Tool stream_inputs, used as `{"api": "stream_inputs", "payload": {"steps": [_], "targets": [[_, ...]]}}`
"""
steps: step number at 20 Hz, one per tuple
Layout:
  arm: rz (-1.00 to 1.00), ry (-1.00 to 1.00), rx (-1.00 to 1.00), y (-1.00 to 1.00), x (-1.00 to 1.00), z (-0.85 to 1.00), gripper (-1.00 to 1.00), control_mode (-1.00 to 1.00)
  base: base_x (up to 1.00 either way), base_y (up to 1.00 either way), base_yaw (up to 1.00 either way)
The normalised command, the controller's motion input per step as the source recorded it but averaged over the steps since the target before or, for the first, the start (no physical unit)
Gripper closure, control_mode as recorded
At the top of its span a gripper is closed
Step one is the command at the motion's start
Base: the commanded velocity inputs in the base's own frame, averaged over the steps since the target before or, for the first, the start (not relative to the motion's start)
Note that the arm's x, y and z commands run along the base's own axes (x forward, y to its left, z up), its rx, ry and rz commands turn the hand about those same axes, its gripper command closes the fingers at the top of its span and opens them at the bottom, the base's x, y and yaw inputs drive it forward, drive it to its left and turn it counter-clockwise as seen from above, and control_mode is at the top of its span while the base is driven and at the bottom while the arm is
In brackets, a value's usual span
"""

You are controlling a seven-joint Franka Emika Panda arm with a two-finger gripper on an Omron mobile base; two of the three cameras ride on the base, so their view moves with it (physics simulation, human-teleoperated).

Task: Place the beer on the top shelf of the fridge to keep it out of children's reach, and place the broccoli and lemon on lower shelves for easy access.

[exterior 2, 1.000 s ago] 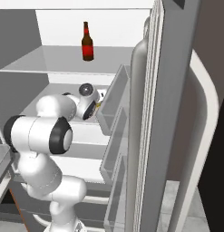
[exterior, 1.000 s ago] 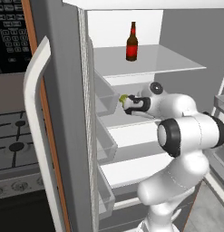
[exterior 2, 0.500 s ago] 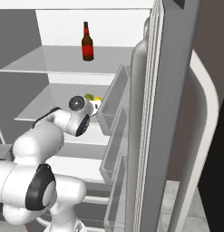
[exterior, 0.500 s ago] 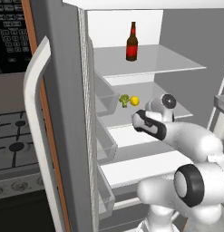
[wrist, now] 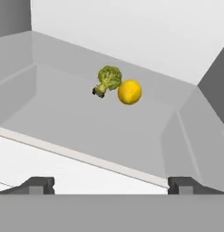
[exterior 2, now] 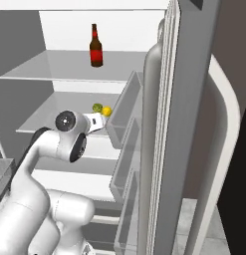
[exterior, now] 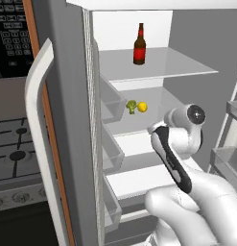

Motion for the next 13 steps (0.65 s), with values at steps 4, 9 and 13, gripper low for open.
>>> {"api": "stream_inputs", "payload": {"steps": [4, 9, 13], "targets": [[0.02, 0.13, -0.03, 0.00, -0.93, 0.78, -1.00, -1.00, 0.00, 0.00, 0.00], [0.03, 0.13, -0.03, 0.02, -1.00, 0.62, -1.00, -1.00, 0.00, 0.00, 0.00], [0.04, 0.08, -0.06, 0.14, -1.00, 0.23, -1.00, -1.00, 0.00, 0.00, 0.00]]}}
